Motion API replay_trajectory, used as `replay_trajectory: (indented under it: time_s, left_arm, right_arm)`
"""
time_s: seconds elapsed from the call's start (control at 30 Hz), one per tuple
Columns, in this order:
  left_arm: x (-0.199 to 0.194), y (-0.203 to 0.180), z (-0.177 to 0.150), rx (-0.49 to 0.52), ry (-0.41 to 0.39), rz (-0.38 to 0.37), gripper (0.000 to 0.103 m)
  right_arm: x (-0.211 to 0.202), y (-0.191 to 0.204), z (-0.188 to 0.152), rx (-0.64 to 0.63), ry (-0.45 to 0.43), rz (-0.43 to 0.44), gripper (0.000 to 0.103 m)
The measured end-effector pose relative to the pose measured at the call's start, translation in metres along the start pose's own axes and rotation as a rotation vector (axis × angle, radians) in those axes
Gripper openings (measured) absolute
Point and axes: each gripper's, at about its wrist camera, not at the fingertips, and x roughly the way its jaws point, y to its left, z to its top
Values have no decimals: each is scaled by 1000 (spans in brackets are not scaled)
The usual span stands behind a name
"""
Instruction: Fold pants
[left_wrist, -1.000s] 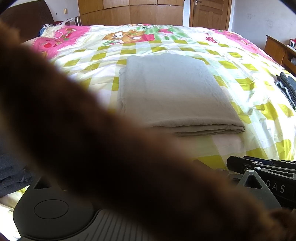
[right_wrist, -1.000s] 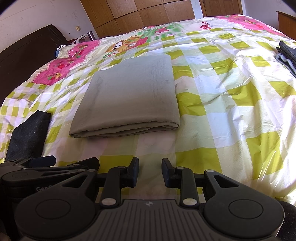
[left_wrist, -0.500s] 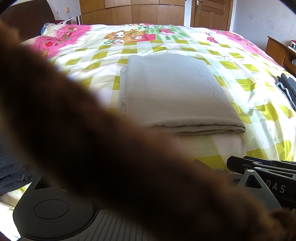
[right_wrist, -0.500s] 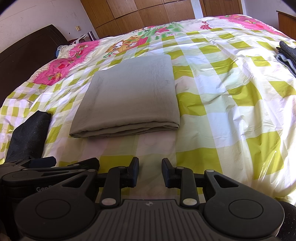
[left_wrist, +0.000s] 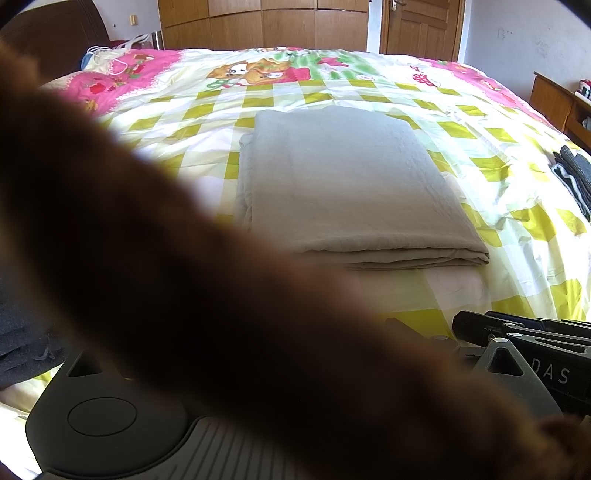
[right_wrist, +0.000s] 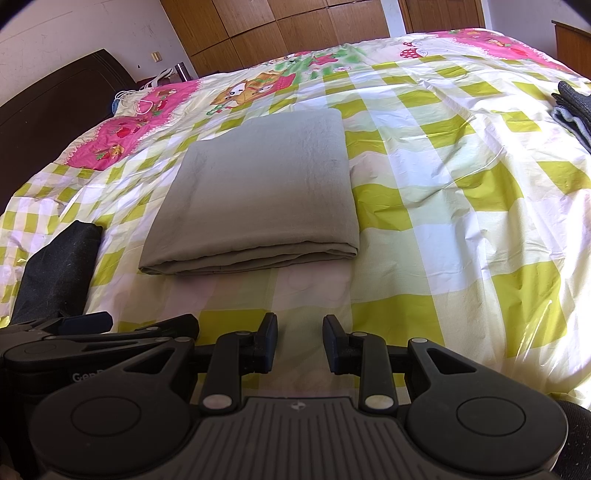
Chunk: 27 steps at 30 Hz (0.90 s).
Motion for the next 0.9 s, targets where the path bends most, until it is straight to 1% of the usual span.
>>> replay_trajectory:
  time_s: [0.9]
  left_arm:
    - [-1, -2, 0, -2, 1, -2, 101]
  right_arm:
    - [0, 0, 0, 2, 0, 2, 43]
